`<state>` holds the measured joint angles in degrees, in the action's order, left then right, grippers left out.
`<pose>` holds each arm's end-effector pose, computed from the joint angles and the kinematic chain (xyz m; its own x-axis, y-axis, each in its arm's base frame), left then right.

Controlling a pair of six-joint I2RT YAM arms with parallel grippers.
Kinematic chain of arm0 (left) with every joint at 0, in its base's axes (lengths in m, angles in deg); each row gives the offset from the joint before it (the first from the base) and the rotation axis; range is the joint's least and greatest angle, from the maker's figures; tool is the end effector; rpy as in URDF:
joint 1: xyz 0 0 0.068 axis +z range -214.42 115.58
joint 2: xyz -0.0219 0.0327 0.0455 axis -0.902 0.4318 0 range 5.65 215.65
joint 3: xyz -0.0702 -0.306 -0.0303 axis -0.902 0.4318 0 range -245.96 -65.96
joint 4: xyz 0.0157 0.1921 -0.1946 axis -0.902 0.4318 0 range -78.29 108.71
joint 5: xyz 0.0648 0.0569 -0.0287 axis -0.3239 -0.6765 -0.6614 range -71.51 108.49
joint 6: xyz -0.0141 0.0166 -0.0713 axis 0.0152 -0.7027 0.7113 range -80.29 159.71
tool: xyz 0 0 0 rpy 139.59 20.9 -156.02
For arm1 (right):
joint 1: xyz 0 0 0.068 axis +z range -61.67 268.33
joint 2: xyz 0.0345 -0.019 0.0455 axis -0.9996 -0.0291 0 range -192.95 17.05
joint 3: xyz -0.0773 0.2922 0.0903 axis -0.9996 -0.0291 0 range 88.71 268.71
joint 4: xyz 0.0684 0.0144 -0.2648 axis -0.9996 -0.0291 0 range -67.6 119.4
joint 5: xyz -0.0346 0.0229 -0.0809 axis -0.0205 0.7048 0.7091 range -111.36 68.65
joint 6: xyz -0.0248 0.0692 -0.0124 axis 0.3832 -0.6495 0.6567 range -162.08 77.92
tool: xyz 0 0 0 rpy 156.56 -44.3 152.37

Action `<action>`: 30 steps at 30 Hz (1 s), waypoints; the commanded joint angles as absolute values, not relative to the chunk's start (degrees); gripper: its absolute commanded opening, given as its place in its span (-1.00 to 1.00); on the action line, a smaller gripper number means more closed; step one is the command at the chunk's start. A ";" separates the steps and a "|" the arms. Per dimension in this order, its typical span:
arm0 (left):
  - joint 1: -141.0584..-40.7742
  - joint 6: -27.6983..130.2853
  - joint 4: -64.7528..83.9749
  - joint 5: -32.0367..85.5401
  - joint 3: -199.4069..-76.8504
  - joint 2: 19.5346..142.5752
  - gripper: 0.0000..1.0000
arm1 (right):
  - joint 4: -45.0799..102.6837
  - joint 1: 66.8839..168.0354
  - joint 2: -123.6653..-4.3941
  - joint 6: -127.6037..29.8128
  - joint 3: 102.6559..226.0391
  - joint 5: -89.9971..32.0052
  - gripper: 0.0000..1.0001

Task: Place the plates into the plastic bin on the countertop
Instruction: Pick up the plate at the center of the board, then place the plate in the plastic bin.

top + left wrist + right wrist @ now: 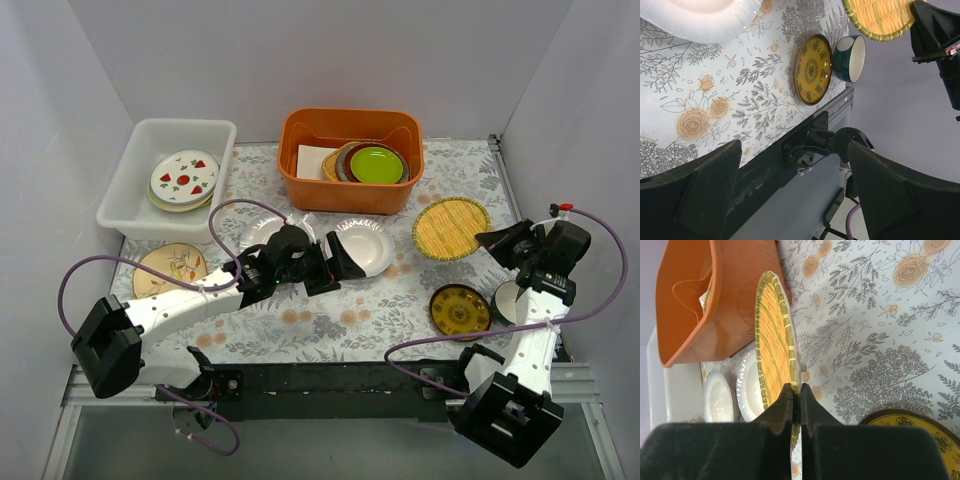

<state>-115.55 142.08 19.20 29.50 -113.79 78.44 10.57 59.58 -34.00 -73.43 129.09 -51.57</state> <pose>0.1807 -0.2432 0.2803 -0.7733 -0.5685 0.2808 -0.5142 0.3030 -0.8024 0.1930 -0.0699 0.3010 -0.3523 0.7060 -0.6143 0.2516 0.7037 0.6645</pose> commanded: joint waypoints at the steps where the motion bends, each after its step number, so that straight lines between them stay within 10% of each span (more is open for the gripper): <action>1: -116.71 142.98 13.74 29.30 -116.06 79.74 0.72 | 9.36 59.59 -31.47 -74.60 132.92 -55.37 -0.97; 30: -117.15 146.33 -10.61 29.04 -118.69 93.01 0.63 | 16.65 80.41 -30.41 -85.14 133.89 -56.78 -0.97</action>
<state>-116.78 146.71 -8.01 29.98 -116.33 92.85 10.83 76.91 -30.54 -81.81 130.41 -57.15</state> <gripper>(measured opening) 0.826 0.058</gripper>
